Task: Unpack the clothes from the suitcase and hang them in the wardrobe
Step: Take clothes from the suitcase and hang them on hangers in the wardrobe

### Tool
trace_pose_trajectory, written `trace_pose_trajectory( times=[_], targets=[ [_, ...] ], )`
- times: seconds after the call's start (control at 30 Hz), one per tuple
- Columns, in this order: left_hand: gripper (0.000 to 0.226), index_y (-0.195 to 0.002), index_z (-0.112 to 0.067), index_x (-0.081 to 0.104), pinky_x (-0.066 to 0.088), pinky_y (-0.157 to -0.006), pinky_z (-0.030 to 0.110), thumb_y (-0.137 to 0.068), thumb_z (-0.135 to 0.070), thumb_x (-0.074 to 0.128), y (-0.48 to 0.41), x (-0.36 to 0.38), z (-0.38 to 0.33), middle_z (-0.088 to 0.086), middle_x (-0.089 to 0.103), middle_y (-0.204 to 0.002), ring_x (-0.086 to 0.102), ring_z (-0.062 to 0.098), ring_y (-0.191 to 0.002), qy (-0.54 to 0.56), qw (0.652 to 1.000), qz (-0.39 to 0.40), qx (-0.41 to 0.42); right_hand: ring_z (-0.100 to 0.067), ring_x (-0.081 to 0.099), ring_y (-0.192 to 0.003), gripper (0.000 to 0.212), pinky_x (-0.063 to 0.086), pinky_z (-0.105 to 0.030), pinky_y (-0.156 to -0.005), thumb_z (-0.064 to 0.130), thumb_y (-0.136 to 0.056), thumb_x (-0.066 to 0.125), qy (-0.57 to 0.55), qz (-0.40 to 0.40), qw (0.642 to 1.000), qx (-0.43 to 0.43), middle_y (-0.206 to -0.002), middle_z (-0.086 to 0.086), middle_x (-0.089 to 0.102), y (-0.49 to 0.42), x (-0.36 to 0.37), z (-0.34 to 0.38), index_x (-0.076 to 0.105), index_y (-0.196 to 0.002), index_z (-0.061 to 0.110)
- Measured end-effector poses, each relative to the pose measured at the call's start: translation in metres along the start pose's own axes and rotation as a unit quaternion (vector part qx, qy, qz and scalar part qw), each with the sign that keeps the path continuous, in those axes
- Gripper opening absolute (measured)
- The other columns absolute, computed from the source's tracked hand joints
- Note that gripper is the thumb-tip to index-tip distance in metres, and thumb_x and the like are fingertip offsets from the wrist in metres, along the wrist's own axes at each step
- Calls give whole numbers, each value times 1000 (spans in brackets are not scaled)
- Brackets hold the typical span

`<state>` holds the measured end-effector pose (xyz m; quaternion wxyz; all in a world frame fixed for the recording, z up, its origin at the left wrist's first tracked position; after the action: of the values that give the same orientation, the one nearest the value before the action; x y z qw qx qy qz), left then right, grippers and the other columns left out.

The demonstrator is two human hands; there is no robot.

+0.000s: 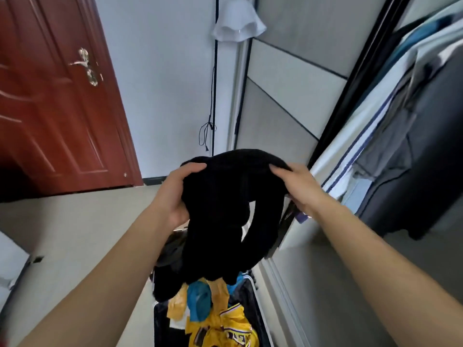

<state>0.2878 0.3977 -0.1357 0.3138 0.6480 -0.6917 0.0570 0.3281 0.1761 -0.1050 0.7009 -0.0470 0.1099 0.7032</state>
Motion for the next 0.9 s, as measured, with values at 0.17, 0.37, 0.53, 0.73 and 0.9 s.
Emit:
trace_pose_trajectory(
  times=[0.17, 0.37, 0.53, 0.73, 0.9],
  targets=[
    [37, -111, -10, 71, 56, -80, 32, -83, -34, 70, 1, 25, -18, 8, 73, -106, 71, 25, -97, -160, 987, -9, 0, -15, 72, -76, 17, 55, -26, -70, 20, -94, 59, -36, -8, 997, -65, -84, -4, 76, 7, -45, 102, 71, -98, 9],
    [31, -90, -18, 72, 53, -72, 27, -82, -48, 70, -9, 65, -61, 0, 75, -83, 71, 16, -76, -352, 918, -82, 162, -15, 71, -73, 19, 57, -26, -69, 25, -93, 60, -70, -9, 994, -88, -79, -3, 75, 7, -81, 155, 71, -87, 12],
    [13, -92, -25, 58, 42, -60, 29, -93, -38, 57, -28, 104, -77, -3, 64, -71, 60, 18, -68, -600, 730, -168, 281, -23, 72, -91, 22, 57, -37, -87, 27, -90, 62, -120, -36, 987, -99, -95, -9, 76, -1, -134, 174, 73, -97, 9],
    [30, -78, -15, 63, 46, -68, 31, -99, -29, 46, -43, 137, -75, -1, 56, -66, 51, 16, -64, -344, 881, -136, 295, -14, 71, -70, 17, 59, -27, -71, 22, -93, 59, -134, -66, 981, -126, -78, -3, 75, -2, -188, 181, 69, -84, 12],
    [31, -82, -19, 67, 42, -61, 24, -96, -37, 47, -45, 171, -87, -8, 59, -69, 52, 10, -65, -268, 915, -121, 276, -13, 69, -71, 14, 58, -23, -70, 20, -94, 58, -104, -103, 978, -149, -74, 0, 73, -5, -227, 185, 67, -86, 12]
  ],
)
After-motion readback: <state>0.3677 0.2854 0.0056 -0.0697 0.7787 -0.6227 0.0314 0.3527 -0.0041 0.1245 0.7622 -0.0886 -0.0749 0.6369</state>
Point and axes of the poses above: each hand's wrist, its own y-axis away from the middle knuckle, its own x-axis out of the palm, z = x × y, the point moved 10 cm from there along -y, towards the middle knuckle
